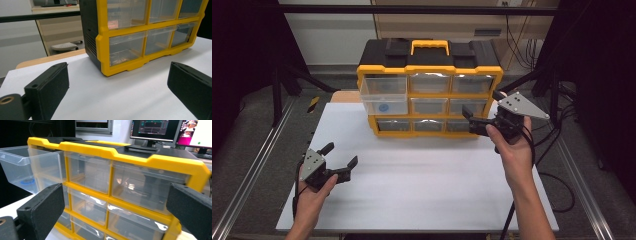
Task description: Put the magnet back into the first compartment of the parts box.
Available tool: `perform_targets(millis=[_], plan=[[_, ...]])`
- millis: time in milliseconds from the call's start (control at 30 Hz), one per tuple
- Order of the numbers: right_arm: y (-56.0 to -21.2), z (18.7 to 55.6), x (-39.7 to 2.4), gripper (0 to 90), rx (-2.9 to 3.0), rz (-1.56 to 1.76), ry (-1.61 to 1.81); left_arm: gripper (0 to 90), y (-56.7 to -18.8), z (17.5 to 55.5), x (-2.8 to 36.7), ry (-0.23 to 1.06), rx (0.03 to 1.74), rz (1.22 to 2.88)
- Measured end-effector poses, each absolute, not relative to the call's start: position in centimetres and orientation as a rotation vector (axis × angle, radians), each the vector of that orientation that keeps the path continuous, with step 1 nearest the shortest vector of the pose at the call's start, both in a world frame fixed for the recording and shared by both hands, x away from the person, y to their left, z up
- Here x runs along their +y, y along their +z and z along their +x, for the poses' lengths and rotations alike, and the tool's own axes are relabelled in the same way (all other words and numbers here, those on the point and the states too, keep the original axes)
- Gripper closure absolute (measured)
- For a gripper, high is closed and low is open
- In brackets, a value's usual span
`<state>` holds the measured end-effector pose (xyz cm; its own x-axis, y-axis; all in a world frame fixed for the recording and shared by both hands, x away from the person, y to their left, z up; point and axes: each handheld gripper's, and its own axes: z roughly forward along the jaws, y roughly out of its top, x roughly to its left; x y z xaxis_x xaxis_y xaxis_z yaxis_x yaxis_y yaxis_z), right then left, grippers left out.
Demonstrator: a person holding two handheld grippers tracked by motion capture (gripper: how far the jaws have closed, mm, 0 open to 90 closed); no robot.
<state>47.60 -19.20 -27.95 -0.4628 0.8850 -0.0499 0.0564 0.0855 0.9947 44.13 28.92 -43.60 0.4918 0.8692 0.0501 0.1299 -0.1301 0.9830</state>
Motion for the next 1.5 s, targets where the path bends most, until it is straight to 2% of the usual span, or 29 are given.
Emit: perform_targets(millis=[933,1500], plan=[[-32.8,45.3,-24.3,5.5,1.649,1.029,1.441,3.0,-43.8,44.0,28.6,0.795,0.877,1.606],[-38.1,44.4,-26.2,7.4,1.675,1.079,1.445,2.8,-43.9,44.0,28.0,0.784,0.865,1.623]])
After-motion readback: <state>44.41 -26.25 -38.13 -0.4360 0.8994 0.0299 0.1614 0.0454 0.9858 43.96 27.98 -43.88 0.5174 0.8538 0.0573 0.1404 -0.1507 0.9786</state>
